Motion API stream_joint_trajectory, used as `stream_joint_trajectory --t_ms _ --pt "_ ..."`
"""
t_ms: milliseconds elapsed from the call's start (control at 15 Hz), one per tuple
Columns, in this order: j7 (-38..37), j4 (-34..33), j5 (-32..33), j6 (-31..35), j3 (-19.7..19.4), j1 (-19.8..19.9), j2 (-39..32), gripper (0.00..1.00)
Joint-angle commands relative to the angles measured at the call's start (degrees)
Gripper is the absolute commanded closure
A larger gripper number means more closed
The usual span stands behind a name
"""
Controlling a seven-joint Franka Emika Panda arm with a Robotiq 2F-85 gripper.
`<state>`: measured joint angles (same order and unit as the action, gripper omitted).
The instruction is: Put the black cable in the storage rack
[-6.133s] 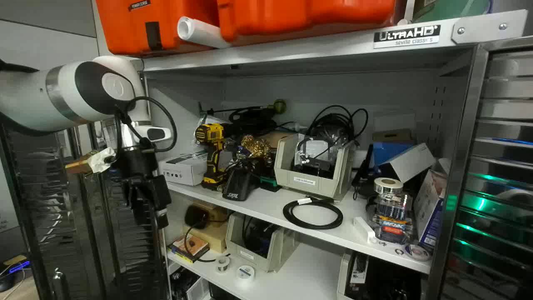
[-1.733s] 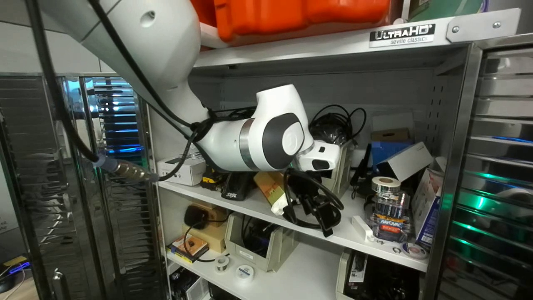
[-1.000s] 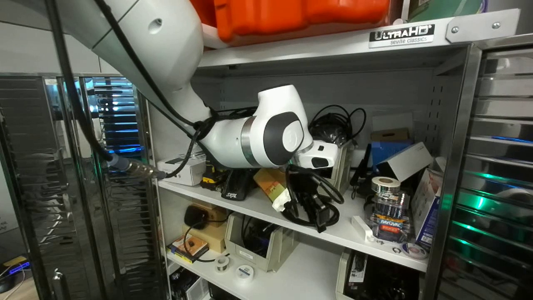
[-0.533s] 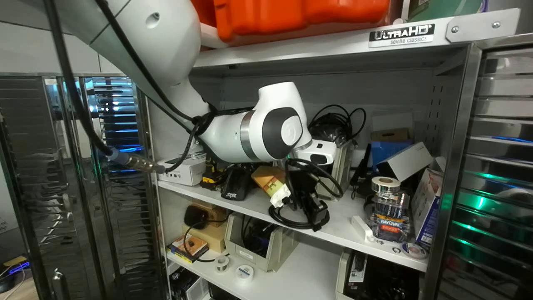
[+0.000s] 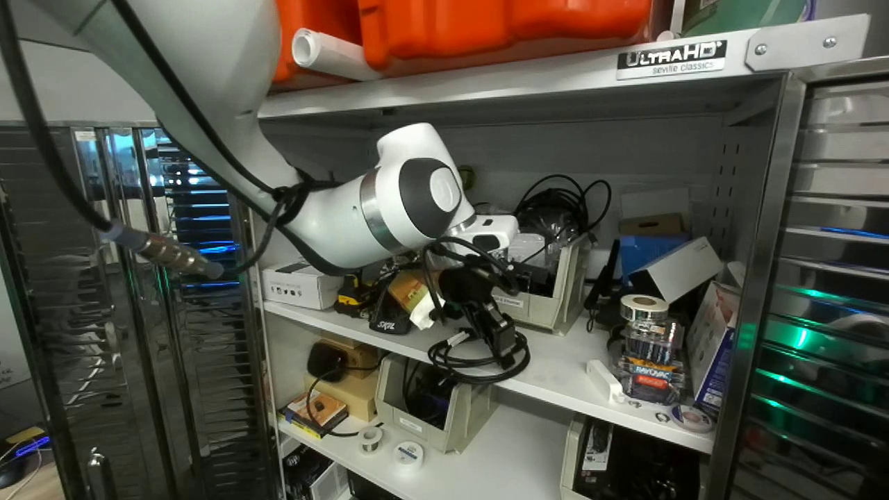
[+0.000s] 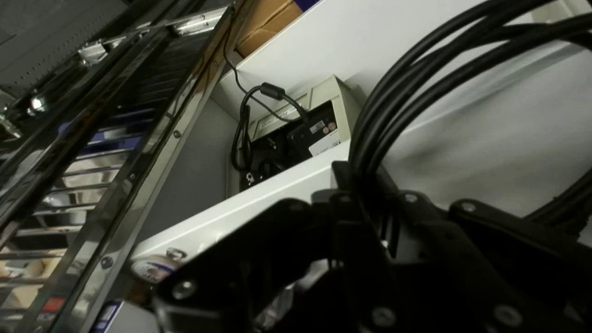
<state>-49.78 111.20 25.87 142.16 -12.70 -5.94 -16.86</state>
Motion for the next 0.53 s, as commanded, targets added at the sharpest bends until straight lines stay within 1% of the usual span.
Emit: stream_joint_trajectory --t_ms 0,133,467 --pt "-12.70 5.76 13.78 2.78 -2.19 -3.27 6.64 0.88" --pt "-20.45 7.13 21.87 2.99 -1.05 -2.57 8.73 0.88" --pt "-38.15 9.99 38.29 3.75 2.27 0.30 13.25 0.89"
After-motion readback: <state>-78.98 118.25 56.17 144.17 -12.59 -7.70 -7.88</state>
